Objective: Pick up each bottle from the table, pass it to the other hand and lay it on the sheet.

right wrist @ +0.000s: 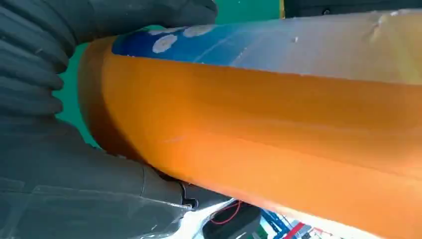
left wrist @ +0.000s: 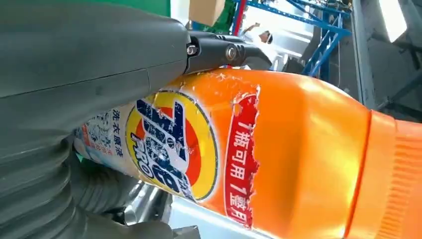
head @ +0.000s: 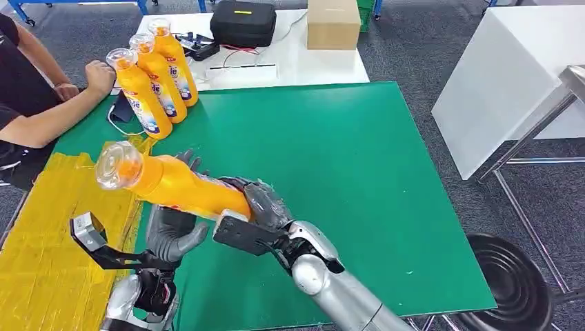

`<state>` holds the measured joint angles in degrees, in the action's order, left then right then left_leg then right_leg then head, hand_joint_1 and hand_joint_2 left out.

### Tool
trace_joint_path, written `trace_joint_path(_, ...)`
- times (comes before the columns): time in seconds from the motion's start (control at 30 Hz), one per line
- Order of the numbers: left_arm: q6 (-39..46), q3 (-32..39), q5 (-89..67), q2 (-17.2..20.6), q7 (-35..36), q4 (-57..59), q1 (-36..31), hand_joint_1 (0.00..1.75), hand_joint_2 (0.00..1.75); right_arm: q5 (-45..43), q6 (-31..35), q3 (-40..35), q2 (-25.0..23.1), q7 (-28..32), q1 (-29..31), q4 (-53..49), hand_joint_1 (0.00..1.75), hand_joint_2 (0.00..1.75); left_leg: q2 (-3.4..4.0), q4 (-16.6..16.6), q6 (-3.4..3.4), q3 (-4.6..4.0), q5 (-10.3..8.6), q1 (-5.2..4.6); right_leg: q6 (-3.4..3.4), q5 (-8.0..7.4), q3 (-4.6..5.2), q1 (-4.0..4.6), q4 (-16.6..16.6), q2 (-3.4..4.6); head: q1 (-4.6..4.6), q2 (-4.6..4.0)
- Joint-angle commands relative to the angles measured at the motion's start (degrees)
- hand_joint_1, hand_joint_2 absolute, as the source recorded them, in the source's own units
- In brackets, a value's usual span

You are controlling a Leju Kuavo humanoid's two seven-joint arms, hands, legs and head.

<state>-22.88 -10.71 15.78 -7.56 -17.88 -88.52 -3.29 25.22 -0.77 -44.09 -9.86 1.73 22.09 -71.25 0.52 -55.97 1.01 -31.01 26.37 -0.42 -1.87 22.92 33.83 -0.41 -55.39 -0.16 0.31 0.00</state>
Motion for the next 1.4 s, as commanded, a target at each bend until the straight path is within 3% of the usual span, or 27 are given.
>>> trace_joint_path(0.03, -0.56, -2.17, 0.1, -0.04, 0.44, 1.71, -2.57, 0.0, 1.75, 1.2, -0.93, -5.7, -0.66, -0.34, 1.61, 7.38, 1.75, 1.75, -0.1, 0.02, -0.08, 0.18, 0.05, 0.08, 0.03, 0.06, -0.22, 0.07, 0.06, -0.05, -0.04, 0.0)
trace_joint_path(0.53, 0.84, -5.97, -12.17, 2.13, -3.52, 3.66, -4.62, 0.0, 1.75, 0.74, -2.17, -10.49, -0.94, -1.05, 3.75, 7.43, 1.75, 1.75, -0.2, -0.08, -0.13, 0.24, 0.12, 0.16, 0.06, 0.13, -0.33, 0.16, 0.02, -0.14, -0.02, 0.0)
trace_joint_path(0.57, 1.42, -6.37, -13.7, 2.28, -3.76, 3.65, -4.81, 1.15, 1.75, 0.74, -2.17, -10.55, -0.95, -1.05, 3.81, 7.48, 1.75, 1.75, -0.17, -0.02, -0.08, 0.12, 0.04, 0.08, 0.03, 0.07, -0.17, 0.07, 0.03, -0.13, -0.02, 0.0)
trace_joint_path(0.6, 2.0, -6.47, -14.73, 2.18, -4.16, 3.59, -4.83, 1.75, 1.75, 0.74, -2.15, -10.59, -0.95, -1.05, 3.85, 7.51, 1.75, 1.75, -0.23, -0.06, -0.1, 0.19, 0.08, 0.13, 0.04, 0.11, -0.27, 0.12, 0.03, -0.18, 0.0, 0.0)
trace_joint_path(1.4, 3.37, -6.68, -18.35, 2.11, -5.63, 3.44, -4.65, 1.75, 1.75, 0.63, -2.12, -10.66, -0.83, -0.92, 3.88, 8.09, 1.75, 1.75, -0.19, -0.03, -0.08, 0.18, 0.07, 0.09, 0.03, 0.1, -0.24, 0.09, 0.03, -0.14, -0.02, 0.0)
